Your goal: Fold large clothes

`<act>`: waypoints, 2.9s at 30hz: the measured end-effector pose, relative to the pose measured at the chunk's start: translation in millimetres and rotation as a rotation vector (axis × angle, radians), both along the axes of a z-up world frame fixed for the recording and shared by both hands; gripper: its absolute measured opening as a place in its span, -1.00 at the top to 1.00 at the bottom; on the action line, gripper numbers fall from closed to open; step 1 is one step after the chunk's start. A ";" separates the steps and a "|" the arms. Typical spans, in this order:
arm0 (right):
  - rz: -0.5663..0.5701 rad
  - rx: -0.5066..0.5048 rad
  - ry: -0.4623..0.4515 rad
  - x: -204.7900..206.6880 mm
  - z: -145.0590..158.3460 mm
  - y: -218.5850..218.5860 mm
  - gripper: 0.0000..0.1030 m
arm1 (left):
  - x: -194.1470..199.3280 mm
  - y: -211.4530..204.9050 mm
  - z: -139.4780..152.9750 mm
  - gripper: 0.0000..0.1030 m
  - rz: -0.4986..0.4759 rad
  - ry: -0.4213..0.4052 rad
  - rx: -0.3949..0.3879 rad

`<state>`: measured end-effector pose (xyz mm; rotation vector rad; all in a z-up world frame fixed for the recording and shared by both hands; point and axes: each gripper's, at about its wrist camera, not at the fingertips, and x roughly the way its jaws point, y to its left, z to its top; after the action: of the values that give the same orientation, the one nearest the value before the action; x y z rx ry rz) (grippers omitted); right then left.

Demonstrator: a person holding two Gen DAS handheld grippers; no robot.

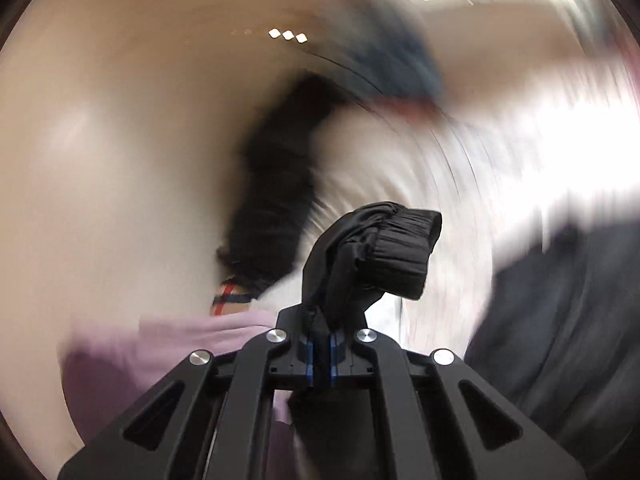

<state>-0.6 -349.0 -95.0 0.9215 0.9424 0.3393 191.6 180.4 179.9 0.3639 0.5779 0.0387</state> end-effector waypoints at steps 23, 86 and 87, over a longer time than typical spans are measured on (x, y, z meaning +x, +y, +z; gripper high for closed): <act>0.066 -0.358 -0.160 -61.3 74.6 8.2 -0.81 | -260.4 169.2 -12.9 -0.86 0.061 -0.030 -0.678; -0.831 0.008 0.005 -3.0 -38.7 -512.8 -0.51 | -225.6 -204.9 -198.8 -0.86 -0.272 0.271 -0.845; -0.843 -0.001 0.002 4.9 -42.8 -519.1 -0.51 | -225.9 -203.4 -198.1 -0.86 -0.272 0.263 -0.840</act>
<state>4.3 -868.0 -137.8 1.2280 0.4857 -0.3801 -34.2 -23.0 -18.2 -0.3795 0.7449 -0.5081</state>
